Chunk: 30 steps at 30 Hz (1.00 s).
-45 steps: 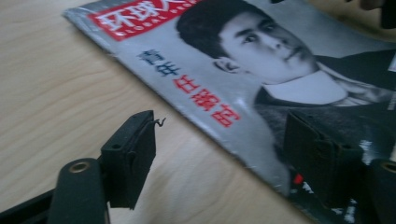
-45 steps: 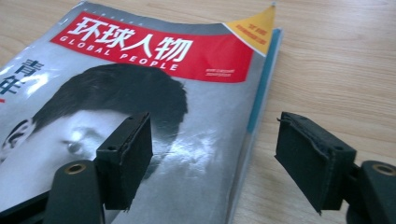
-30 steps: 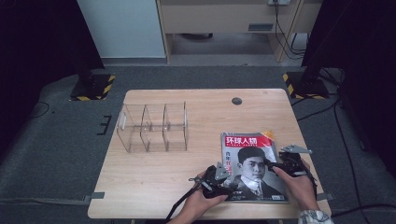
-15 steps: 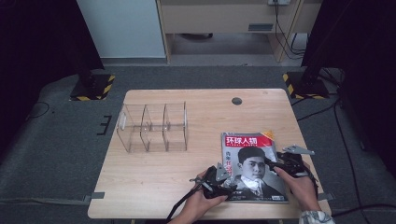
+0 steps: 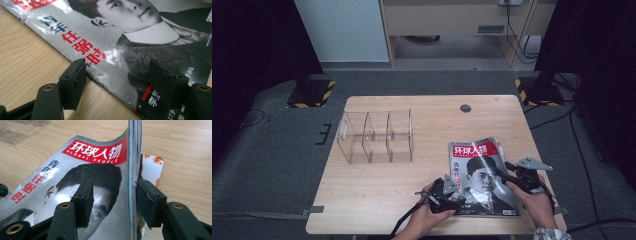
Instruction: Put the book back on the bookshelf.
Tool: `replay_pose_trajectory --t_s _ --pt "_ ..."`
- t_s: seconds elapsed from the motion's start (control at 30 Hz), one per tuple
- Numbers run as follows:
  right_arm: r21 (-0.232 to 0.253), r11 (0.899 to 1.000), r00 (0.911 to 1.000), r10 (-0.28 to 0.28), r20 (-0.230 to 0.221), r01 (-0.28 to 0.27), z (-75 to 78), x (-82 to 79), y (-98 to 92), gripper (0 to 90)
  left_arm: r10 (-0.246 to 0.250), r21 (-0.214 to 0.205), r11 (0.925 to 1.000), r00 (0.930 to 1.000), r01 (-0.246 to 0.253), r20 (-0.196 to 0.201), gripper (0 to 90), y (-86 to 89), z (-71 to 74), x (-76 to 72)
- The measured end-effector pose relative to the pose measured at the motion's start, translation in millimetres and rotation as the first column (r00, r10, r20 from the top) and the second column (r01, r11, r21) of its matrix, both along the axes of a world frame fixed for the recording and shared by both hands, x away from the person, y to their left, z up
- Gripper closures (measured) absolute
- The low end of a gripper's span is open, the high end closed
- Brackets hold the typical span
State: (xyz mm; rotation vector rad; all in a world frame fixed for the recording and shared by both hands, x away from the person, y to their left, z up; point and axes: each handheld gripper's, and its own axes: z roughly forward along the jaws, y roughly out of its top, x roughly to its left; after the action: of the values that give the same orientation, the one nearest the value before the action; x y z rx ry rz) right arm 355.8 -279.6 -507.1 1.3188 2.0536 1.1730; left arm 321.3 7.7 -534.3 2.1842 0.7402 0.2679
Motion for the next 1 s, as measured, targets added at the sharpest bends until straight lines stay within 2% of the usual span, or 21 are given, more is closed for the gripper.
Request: replay_pose_trajectory --t_s 0.13,0.3,0.37,0.57,0.7,0.8,0.83,0.87,0.9,0.93,1.0 --pt "-0.036 0.999 0.9999 0.004 0.009 -0.004 0.4 -1.7 2.0 52.2 0.001 0.0 1.0 1.0 -0.001 0.0 30.2 0.0 0.0 -0.1" --pt "-0.054 0.998 0.9999 -0.01 0.006 0.01 0.0 -1.5 1.1 54.3 0.001 0.0 1.0 1.0 -0.001 0.0 30.2 0.0 0.0 -0.1" --pt "-0.071 0.997 0.9998 -0.017 0.006 0.018 0.0 -1.9 -0.3 58.3 0.002 -0.001 1.0 1.0 -0.002 -0.001 30.2 -0.1 0.0 -0.3" --pt "-0.087 0.996 0.9996 -0.027 0.005 0.027 -0.3 -3.7 -3.3 67.5 0.004 0.0 1.0 1.0 -0.004 -0.001 30.3 -0.2 0.0 -0.6" --pt "-0.078 0.997 0.9999 -0.013 0.005 0.013 1.1 -4.6 -4.1 71.2 0.005 -0.001 1.0 1.0 -0.005 -0.001 30.3 -0.2 0.0 -0.6" --pt "-0.069 0.998 1.0 -0.007 0.007 0.008 1.7 -4.3 -2.8 70.2 0.005 -0.001 1.0 1.0 -0.005 -0.001 30.3 -0.2 0.0 -0.5" --pt "-0.034 0.999 0.9999 0.005 0.009 -0.005 2.4 -3.9 -1.3 64.2 0.005 -0.001 1.0 1.0 -0.005 -0.001 30.3 -0.2 0.0 -0.5" --pt "-0.034 0.999 0.9999 0.005 0.009 -0.005 2.4 -3.9 -1.3 64.2 0.005 -0.001 1.0 1.0 -0.005 -0.001 30.3 -0.2 0.0 -0.5" --pt "-0.027 0.999 0.9998 0.02 0.005 -0.02 0.1 -3.1 1.8 58.3 0.005 0.0 1.0 1.0 -0.005 -0.001 30.3 -0.3 0.0 -0.5" --pt "-0.027 0.999 0.9998 0.02 0.005 -0.02 0.1 -3.1 1.8 58.3 0.005 0.0 1.0 1.0 -0.005 -0.001 30.3 -0.3 0.0 -0.5" --pt "-0.041 0.999 0.9996 0.02 -0.019 -0.021 -3.4 -1.4 4.6 50.7 0.005 -0.001 1.0 1.0 -0.005 -0.001 30.3 -0.3 0.0 -0.5"
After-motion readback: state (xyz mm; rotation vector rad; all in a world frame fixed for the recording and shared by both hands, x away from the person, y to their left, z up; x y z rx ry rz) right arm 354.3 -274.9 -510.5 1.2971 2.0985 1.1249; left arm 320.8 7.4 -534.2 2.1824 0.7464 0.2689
